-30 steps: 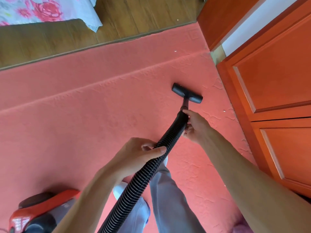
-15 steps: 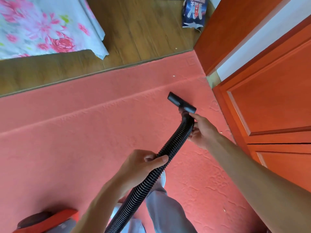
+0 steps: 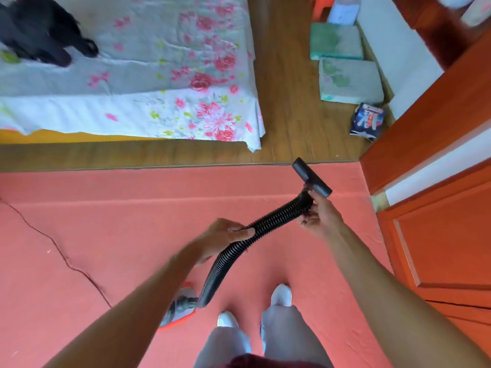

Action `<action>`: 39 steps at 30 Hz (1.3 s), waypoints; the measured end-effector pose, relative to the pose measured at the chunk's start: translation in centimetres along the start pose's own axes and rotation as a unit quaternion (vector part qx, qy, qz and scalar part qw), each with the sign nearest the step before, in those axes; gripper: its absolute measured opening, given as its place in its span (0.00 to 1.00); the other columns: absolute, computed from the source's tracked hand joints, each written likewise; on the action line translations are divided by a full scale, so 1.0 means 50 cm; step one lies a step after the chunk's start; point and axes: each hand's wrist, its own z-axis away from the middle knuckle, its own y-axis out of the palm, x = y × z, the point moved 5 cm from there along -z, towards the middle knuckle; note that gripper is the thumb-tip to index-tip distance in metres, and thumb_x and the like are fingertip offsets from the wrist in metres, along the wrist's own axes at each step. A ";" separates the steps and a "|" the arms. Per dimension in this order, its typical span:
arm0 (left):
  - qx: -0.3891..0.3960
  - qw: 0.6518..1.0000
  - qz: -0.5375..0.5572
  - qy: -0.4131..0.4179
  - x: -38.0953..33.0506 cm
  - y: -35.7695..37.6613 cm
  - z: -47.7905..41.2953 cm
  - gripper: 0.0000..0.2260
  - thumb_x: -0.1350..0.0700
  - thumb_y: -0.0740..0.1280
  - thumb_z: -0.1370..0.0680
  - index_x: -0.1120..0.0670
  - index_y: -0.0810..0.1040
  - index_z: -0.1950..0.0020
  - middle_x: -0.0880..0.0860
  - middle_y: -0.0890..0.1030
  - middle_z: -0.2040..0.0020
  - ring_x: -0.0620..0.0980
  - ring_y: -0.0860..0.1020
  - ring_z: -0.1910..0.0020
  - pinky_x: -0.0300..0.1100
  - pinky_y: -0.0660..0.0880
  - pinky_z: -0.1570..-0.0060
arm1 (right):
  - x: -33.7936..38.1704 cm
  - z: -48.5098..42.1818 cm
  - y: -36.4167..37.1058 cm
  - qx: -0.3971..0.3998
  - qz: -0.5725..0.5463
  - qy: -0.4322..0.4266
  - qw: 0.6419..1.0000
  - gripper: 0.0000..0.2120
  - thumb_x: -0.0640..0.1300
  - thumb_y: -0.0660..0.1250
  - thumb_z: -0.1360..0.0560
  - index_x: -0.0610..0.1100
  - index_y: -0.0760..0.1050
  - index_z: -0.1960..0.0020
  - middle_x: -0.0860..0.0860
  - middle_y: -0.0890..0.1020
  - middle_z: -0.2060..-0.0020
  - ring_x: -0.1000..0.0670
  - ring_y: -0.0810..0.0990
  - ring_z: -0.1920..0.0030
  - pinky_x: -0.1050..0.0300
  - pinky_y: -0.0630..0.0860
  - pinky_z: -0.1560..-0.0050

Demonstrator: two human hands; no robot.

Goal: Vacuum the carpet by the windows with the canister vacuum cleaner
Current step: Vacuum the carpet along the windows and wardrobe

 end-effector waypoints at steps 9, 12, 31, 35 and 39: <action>-0.056 0.994 0.013 0.095 -0.099 -0.140 0.056 0.21 0.44 0.72 0.27 0.62 0.85 0.53 0.57 0.84 0.61 0.50 0.80 0.61 0.43 0.74 0.55 | 0.077 0.125 0.159 0.068 -0.022 -0.043 0.997 0.12 0.46 0.67 0.23 0.36 0.74 0.50 0.45 0.74 0.63 0.51 0.71 0.64 0.59 0.67 0.65; -0.060 0.992 0.020 0.113 -0.120 -0.148 0.047 0.18 0.46 0.72 0.25 0.62 0.85 0.54 0.56 0.84 0.61 0.50 0.79 0.60 0.42 0.73 0.55 | 0.100 0.139 0.173 0.072 -0.033 -0.042 0.996 0.13 0.46 0.67 0.22 0.35 0.74 0.51 0.45 0.74 0.62 0.51 0.72 0.63 0.59 0.69 0.65; -0.050 0.988 0.031 0.140 -0.379 -0.072 -0.233 0.13 0.45 0.72 0.24 0.53 0.86 0.58 0.53 0.82 0.62 0.49 0.77 0.61 0.43 0.73 0.55 | 0.425 -0.020 0.102 0.063 -0.069 -0.022 0.995 0.12 0.47 0.66 0.21 0.36 0.74 0.54 0.45 0.74 0.64 0.51 0.71 0.66 0.59 0.69 0.65; -0.030 0.992 0.036 0.120 -0.396 -0.051 -0.280 0.17 0.45 0.71 0.25 0.59 0.86 0.51 0.54 0.85 0.60 0.49 0.80 0.59 0.43 0.76 0.52 | 0.459 -0.053 0.088 0.044 -0.070 -0.016 0.996 0.12 0.47 0.66 0.22 0.36 0.74 0.54 0.45 0.74 0.64 0.51 0.70 0.66 0.59 0.69 0.65; 0.004 0.994 0.031 0.106 -0.405 -0.041 -0.341 0.13 0.48 0.71 0.23 0.57 0.85 0.51 0.52 0.86 0.60 0.47 0.82 0.59 0.44 0.78 0.49 | 0.489 -0.090 0.089 0.023 -0.075 -0.009 0.997 0.11 0.46 0.66 0.22 0.36 0.74 0.53 0.45 0.74 0.62 0.51 0.71 0.64 0.59 0.69 0.65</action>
